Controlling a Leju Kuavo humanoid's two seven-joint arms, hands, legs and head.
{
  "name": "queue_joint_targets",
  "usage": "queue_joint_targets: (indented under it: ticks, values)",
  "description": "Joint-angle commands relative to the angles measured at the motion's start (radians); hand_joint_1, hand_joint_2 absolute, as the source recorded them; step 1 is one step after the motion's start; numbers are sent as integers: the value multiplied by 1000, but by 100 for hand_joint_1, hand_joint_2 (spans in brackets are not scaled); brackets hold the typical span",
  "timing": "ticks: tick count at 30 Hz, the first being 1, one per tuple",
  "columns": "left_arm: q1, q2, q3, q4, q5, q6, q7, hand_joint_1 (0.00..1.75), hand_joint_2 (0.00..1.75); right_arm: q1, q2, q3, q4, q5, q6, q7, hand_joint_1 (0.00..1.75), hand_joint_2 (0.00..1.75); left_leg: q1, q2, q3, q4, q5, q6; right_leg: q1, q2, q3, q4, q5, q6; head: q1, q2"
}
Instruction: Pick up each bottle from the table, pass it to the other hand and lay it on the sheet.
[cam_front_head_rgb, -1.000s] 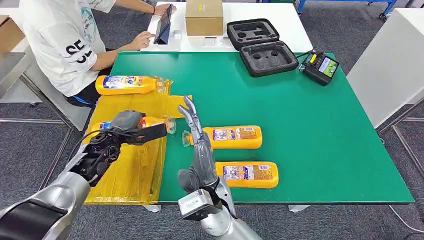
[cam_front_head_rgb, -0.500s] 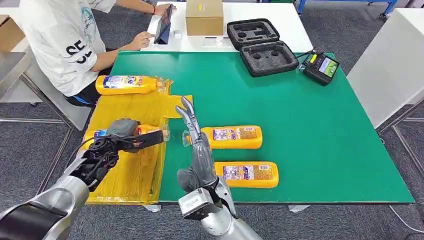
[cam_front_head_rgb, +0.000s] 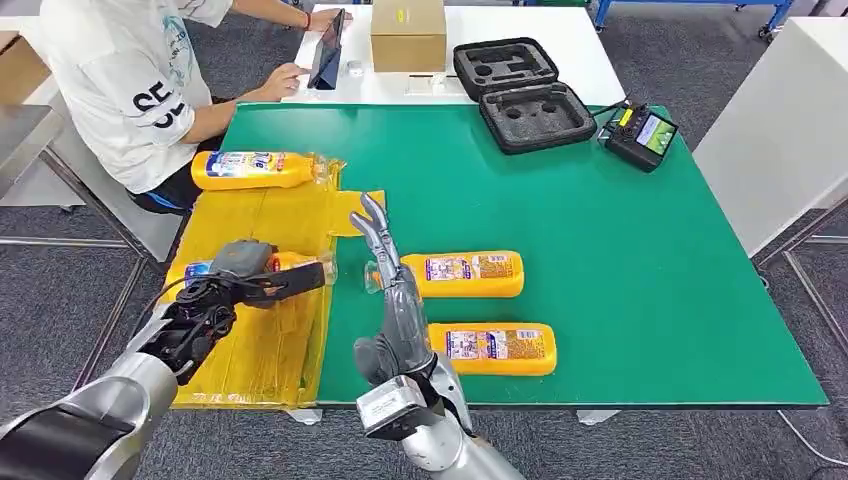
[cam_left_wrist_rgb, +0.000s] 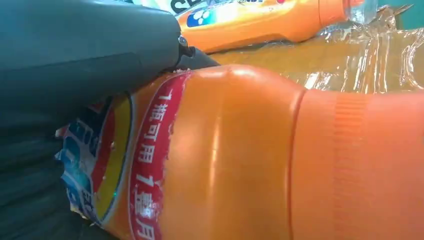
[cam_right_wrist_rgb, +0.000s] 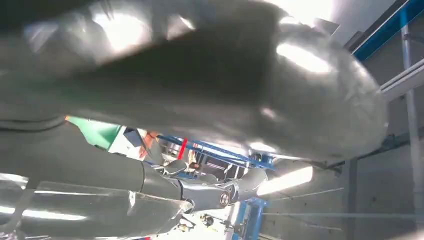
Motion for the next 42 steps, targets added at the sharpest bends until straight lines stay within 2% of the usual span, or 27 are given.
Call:
queue_joint_targets:
  ticks: [1, 2, 3, 4, 6, 8, 9, 10, 12, 28, 30, 32, 35, 36, 38, 39, 42]
  values:
    - [19, -1, 35, 69, 2, 5, -9, 152, 175, -25, 8, -17, 51, -10, 10, 6, 0, 0, 1, 2, 4, -1, -2, -2, 1, 3, 3, -1, -1, -1, 0, 0]
    - [24, -1, 37, 70, 0, 4, -9, 155, 175, -26, 8, -17, 56, -12, 12, 6, 0, 0, 0, 2, 3, -1, -1, -1, 0, 3, 2, -1, 0, -1, 0, 0]
    - [28, -1, 40, 69, 0, 6, -10, 152, 175, -26, 7, -16, 59, -14, 14, 6, 0, 0, 0, 2, 3, -1, -1, -1, 0, 3, 3, -1, 0, -1, 0, 0]
    - [32, 0, 41, 70, -2, 8, -12, 140, 175, -25, 7, -17, 61, -17, 13, 5, 0, 0, 1, 2, 5, -2, -2, -1, 1, 4, 4, -2, 0, -1, 0, 0]
    - [32, -4, 56, 70, 10, -1, -26, 2, 175, -22, 6, -16, 68, -18, 8, -4, 0, 0, 0, 1, 3, -1, -1, -1, 0, 2, 3, -1, 0, -1, 0, 0]
    - [29, -12, 84, 68, 37, -28, -52, 0, 175, -21, 5, -15, 70, -24, 5, -6, 0, 0, 1, 2, 4, -1, -1, -1, 0, 3, 3, -1, 0, -1, 0, 0]
    - [24, -15, 96, 69, 53, -53, -67, 0, 0, -22, 4, -13, 74, -25, 5, -6, 0, 0, 0, 1, 3, -1, -1, -1, 0, 2, 2, -1, 0, -1, 0, 0]
    - [9, -24, 147, 78, 126, -160, -119, 0, 0, -24, 5, -11, 80, -26, 0, -6, 0, 0, 1, 1, 4, -1, -1, -1, 1, 3, 4, -2, 0, -1, 0, 0]
    - [-2, -23, 160, 82, 152, -215, -135, 0, 0, -27, 6, -8, 87, -28, -6, -6, 0, 0, 1, 0, 2, -1, -1, -1, 1, 1, 2, -1, 0, -1, 0, 0]
    - [0, -41, 295, 95, 378, -353, -203, 0, 0, -25, 15, -22, 94, -10, -20, 3, 0, 0, 0, 0, 8, -1, 0, -1, 0, 1, 7, -1, 0, -1, 0, 0]
    - [4, -43, 304, 82, 396, -295, -230, 0, 0, -16, 16, -26, 86, 3, -14, 5, 0, 0, 0, 0, 7, -1, 0, -1, 0, 1, 7, -1, 0, -1, 0, 0]
    - [10, -56, 316, 40, 399, 10, -309, 0, 0, -21, 10, -25, 93, 11, -9, 8, 0, 0, 0, 0, 8, -2, 0, -1, 0, 1, 8, -2, 0, -1, 0, 0]
    - [21, -64, 329, -18, 364, 285, -375, 0, 0, -27, 12, -21, 91, 19, -9, 14, 0, 0, 1, -1, 6, -1, 0, -1, 1, 0, 7, -1, 0, -1, 0, 0]
    - [34, -69, 332, -57, 344, 467, -441, 0, 0, -25, 20, -23, 86, 21, -8, 16, 0, 0, 1, -1, 5, 0, 0, -1, 1, 0, 5, 0, 0, -1, 0, 0]
    - [35, -68, 331, -59, 345, 465, -442, 0, 0, -24, 24, -21, 83, 26, -11, 21, 0, 0, 1, -1, 5, 0, -1, -1, 1, 0, 5, 0, 0, -1, 0, 0]
    - [79, -81, 407, -180, 319, 576, -550, 0, 0, -19, 23, -14, 71, 34, -11, 29, 0, 0, 1, -1, 5, 0, 0, -1, 0, 0, 5, 0, 1, -3, 0, 0]
    - [183, -144, 527, -495, 156, 576, -550, 0, 0, -30, 14, -7, 88, 68, -29, 36, 0, 0, 1, 0, 3, 0, 0, -1, 1, 1, 4, 0, 1, -3, 0, 0]
